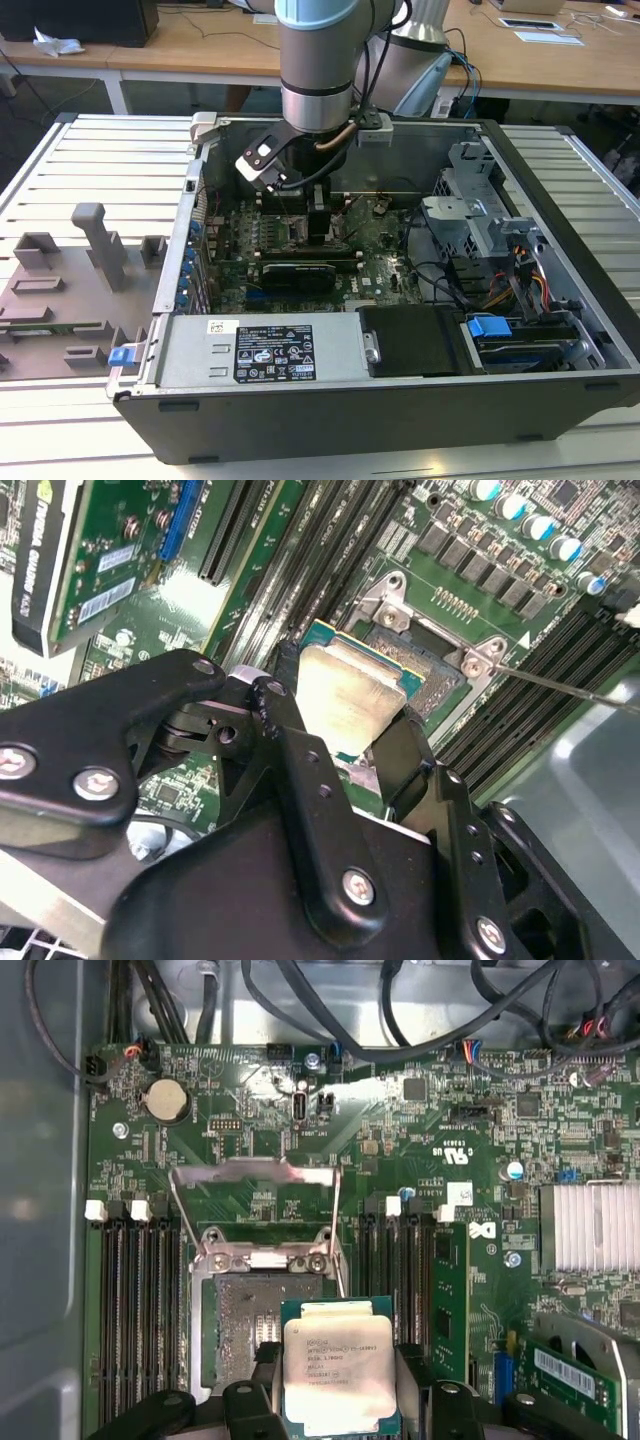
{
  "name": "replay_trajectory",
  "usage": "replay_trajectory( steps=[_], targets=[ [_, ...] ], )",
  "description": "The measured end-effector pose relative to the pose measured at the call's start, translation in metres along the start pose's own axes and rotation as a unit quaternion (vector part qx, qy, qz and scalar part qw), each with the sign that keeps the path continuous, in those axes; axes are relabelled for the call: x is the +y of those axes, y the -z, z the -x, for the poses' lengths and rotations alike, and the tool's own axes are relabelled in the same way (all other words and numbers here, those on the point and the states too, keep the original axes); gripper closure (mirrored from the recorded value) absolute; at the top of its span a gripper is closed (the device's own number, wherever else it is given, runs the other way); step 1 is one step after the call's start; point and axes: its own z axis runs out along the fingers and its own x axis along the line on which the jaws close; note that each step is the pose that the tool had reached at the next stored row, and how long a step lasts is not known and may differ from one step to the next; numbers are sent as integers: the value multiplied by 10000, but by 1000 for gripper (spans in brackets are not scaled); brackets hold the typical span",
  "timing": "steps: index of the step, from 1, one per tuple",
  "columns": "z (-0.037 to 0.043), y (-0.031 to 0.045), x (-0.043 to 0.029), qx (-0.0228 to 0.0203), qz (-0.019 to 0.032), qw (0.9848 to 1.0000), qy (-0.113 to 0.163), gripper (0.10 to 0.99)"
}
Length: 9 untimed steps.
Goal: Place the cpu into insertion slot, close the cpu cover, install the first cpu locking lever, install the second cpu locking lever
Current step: 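Place the cpu into insertion slot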
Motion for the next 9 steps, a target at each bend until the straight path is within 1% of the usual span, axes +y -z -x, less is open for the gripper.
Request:
replay_trajectory(
  steps=[2, 9],
  targets=[
    [0, -10, -12, -1, 0, 10000, 0, 545],
    [-1, -22, -22, -3, 1, 10000, 0, 545]
  ],
)
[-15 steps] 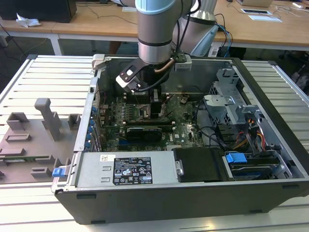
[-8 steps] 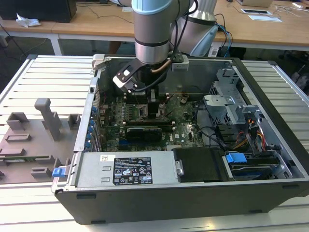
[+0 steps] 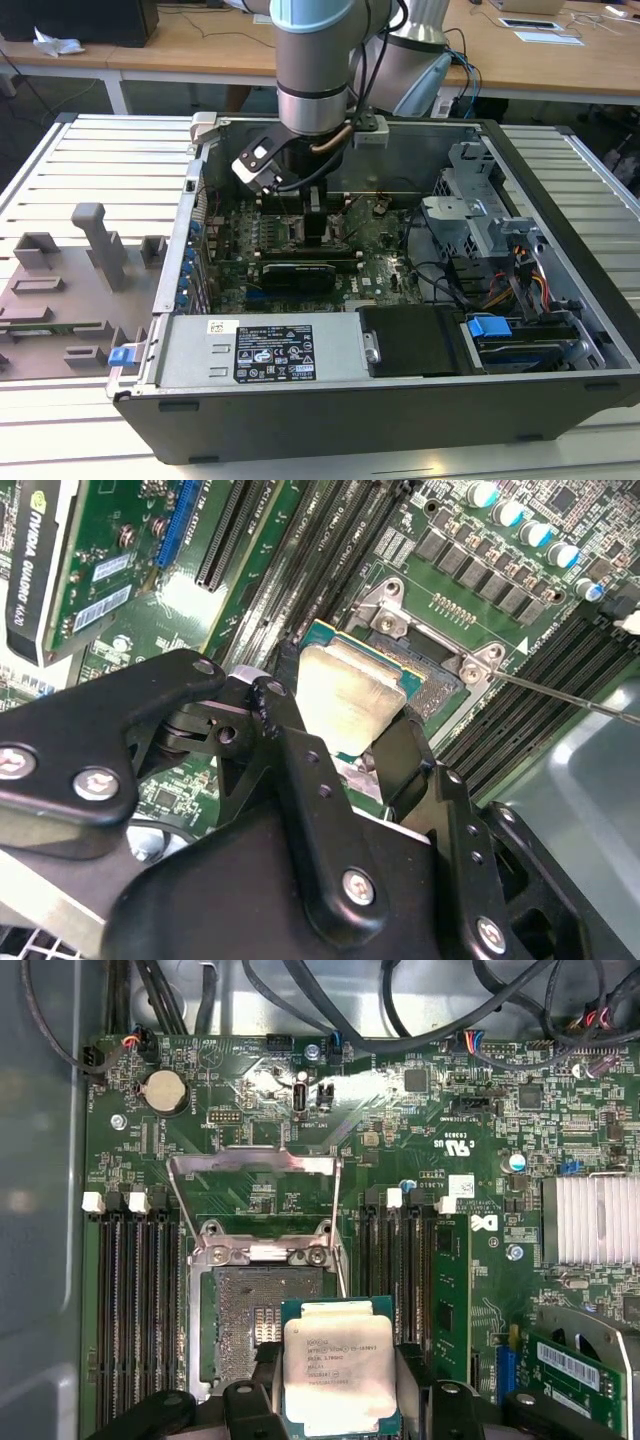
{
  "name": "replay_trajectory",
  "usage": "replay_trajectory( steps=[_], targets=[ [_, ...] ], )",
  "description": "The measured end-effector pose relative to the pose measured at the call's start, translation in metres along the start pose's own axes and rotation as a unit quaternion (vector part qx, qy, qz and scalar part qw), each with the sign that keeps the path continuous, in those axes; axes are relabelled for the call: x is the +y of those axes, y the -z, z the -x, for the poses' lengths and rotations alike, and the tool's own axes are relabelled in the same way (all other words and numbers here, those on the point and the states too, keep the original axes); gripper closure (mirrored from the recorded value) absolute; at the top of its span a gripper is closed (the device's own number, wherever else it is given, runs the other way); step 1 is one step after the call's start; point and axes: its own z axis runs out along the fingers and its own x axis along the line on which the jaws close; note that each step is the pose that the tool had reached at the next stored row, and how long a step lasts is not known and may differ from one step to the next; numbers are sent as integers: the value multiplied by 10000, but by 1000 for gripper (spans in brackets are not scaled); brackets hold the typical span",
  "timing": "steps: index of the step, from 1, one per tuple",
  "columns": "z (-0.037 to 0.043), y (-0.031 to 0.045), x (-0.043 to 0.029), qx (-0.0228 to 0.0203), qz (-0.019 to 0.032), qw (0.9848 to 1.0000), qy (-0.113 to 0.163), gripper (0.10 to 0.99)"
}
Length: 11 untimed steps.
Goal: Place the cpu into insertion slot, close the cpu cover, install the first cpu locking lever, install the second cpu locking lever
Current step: 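Place the cpu into insertion slot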
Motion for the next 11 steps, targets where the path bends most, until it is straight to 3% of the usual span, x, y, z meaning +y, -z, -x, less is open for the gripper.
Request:
replay_trajectory(
  steps=[11],
  targets=[
    [-2, -108, -18, -1, -1, 10000, 0, 545]
  ],
)
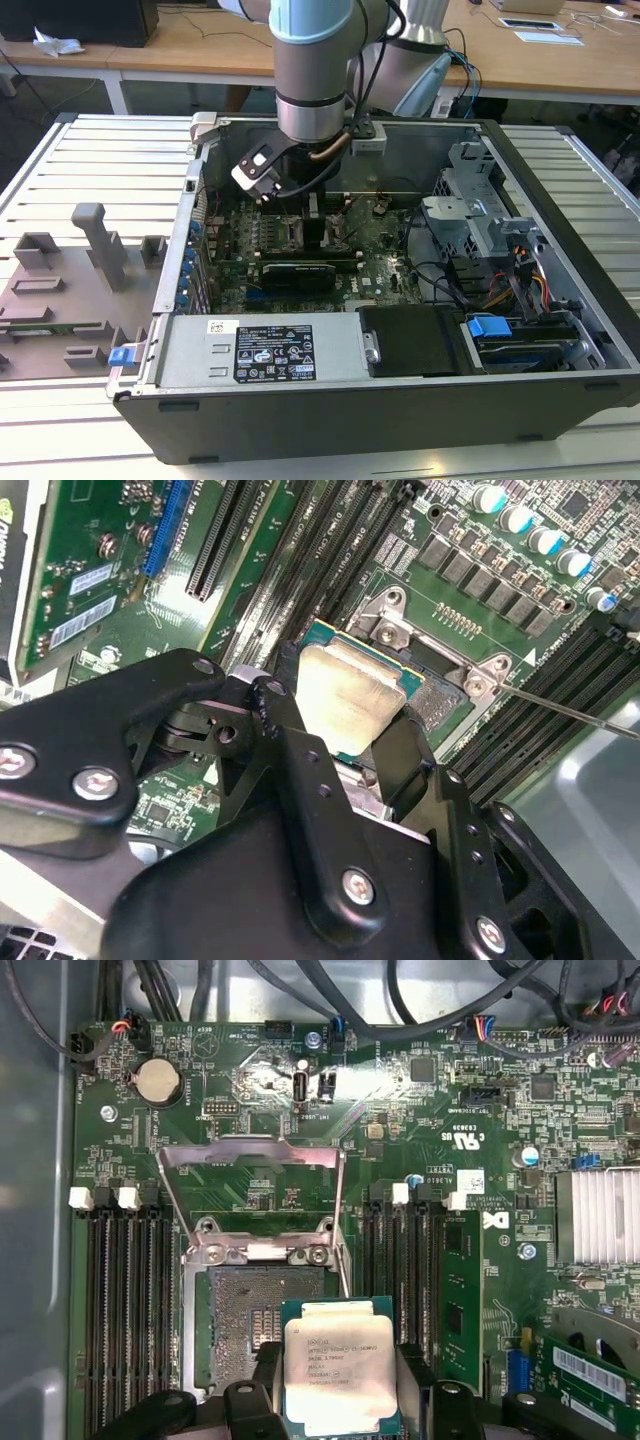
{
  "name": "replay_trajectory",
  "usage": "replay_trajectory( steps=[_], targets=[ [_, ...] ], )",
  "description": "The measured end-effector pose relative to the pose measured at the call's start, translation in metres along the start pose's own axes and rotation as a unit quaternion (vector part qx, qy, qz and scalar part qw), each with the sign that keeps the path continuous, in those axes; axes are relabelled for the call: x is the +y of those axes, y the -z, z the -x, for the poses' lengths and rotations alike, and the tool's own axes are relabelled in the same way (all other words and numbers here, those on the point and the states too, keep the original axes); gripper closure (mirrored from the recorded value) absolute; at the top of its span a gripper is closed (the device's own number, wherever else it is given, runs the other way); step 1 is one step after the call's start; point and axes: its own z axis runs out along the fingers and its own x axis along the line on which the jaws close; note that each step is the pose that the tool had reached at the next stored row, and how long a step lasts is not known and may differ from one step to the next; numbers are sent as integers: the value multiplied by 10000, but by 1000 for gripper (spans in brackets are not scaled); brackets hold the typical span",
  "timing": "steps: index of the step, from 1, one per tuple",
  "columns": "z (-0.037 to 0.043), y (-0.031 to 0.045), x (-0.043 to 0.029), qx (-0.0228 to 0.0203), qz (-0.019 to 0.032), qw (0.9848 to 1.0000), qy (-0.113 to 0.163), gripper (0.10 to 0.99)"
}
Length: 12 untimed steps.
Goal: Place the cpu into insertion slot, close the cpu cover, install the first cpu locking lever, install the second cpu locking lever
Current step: 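Place the cpu into insertion slot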
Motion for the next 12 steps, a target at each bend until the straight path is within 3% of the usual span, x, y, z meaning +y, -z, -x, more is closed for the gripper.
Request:
replay_trajectory(
  steps=[8, 12],
  targets=[
    [-34, -29, -2, 1, 0, 10000, 18, 545],
    [-107, -28, 7, 3, 1, 10000, 48, 545]
  ],
)
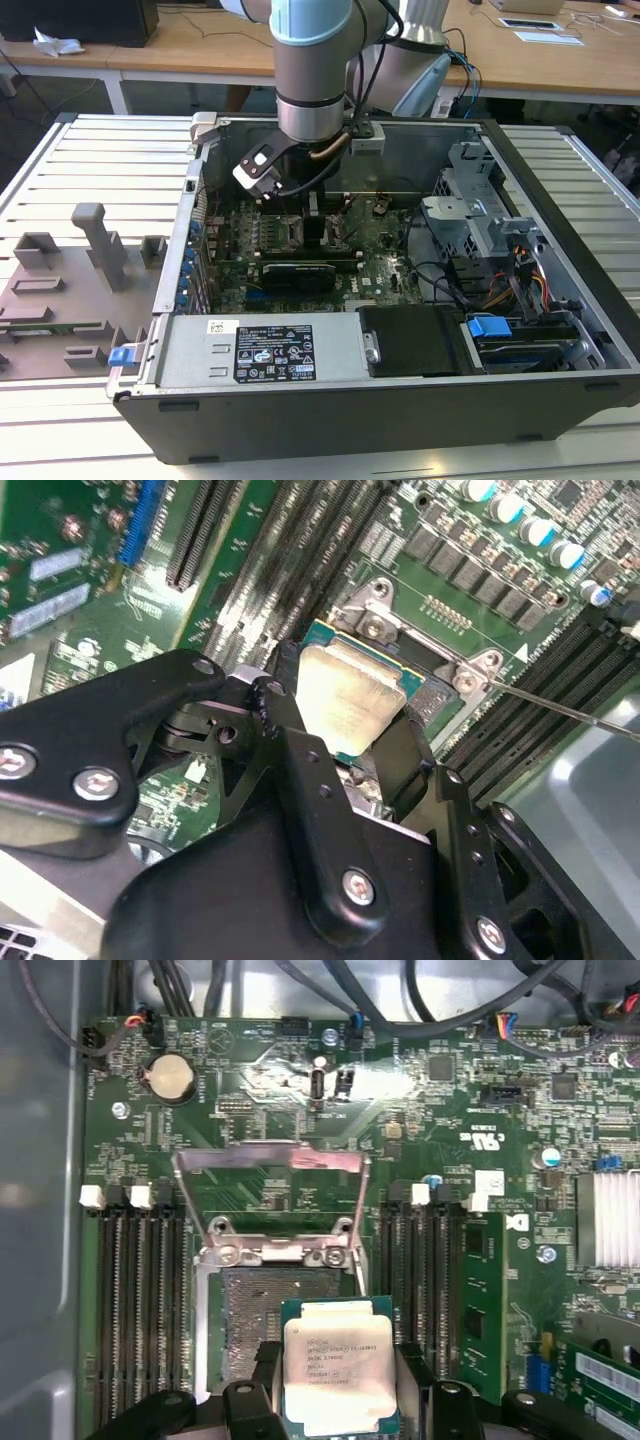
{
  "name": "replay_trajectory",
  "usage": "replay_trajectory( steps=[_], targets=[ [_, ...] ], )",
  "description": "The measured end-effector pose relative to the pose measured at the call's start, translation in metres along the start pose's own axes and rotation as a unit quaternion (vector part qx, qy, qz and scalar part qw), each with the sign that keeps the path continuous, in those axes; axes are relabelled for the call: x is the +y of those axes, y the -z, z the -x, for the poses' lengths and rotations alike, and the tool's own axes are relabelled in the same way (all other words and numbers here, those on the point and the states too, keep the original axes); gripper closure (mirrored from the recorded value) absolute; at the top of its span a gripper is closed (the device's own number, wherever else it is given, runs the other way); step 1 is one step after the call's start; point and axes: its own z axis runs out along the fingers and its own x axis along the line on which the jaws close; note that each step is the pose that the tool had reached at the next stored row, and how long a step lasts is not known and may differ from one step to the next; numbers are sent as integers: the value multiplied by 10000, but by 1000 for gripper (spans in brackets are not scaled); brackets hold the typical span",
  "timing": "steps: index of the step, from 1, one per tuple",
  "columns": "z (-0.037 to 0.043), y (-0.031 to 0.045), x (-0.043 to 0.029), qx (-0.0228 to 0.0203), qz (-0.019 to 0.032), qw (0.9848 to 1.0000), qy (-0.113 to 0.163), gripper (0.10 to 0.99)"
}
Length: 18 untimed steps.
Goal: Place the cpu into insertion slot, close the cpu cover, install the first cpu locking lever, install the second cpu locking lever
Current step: 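Place the cpu into insertion slot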
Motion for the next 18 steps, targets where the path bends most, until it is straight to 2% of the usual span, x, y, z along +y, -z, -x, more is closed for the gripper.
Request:
replay_trajectory(
  steps=[1, 2, 4, 13, 18],
  targets=[
    [-20, 0, 1, 0, 0, 10000, 3, 545],
    [-90, 2, 3, 1, 0, 10000, 8, 545],
    [-127, 2, 4, 1, 0, 10000, 9, 545],
    [-144, -68, 55, -5, -15, 10000, -25, 545],
    [-198, -97, 59, -12, -19, 9999, -154, 545]
  ],
)
